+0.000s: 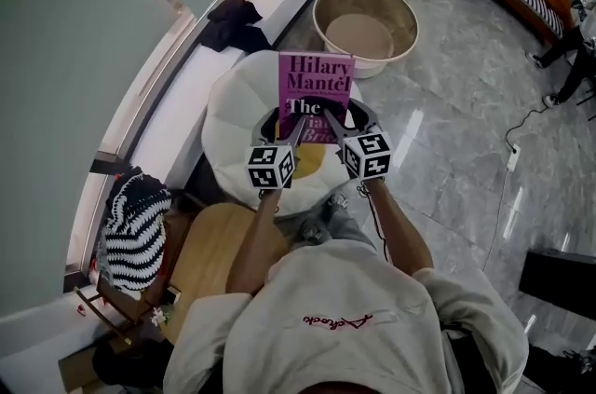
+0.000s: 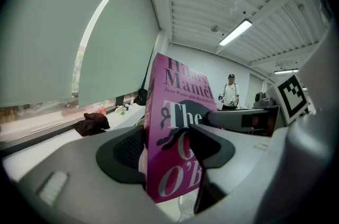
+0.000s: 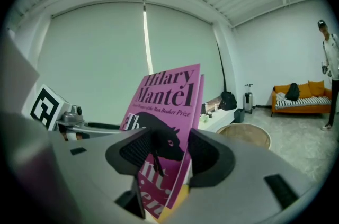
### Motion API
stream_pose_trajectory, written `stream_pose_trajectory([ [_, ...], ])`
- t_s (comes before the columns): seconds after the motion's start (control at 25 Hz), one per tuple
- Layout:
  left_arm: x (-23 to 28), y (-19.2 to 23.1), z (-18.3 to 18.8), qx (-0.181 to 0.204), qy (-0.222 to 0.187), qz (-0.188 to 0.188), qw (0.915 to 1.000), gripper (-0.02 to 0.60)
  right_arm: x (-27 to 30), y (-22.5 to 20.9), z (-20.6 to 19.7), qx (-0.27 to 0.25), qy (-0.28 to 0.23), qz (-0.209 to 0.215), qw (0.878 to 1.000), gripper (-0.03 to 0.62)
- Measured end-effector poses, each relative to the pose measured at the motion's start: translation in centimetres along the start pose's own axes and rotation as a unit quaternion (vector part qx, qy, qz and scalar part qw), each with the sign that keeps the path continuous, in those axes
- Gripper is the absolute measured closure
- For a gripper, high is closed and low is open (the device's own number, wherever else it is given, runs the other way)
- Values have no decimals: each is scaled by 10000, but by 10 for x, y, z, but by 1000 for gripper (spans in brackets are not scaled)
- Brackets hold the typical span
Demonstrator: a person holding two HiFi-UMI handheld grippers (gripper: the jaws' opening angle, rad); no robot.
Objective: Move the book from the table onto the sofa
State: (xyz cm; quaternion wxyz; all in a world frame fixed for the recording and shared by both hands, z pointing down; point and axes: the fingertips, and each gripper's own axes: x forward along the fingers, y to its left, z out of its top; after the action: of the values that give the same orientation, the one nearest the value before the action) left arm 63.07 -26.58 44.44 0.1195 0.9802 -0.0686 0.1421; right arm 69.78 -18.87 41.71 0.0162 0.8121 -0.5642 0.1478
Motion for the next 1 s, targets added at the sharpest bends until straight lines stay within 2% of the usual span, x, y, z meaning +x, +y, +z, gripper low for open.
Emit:
stream_pose_trajectory([
  [0.28, -5, 34, -12, -255, 37, 748, 9969, 308, 42, 14, -9, -78, 223, 766, 9968, 368],
  [0.56, -27, 70, -23, -512, 14, 1490, 9875, 308, 79, 46, -17, -168, 405, 1533, 9872, 368],
  [1.0, -35, 100, -51, -797, 168, 2164, 9729, 308, 117, 66, -44, -167, 677, 2262, 9716, 368],
])
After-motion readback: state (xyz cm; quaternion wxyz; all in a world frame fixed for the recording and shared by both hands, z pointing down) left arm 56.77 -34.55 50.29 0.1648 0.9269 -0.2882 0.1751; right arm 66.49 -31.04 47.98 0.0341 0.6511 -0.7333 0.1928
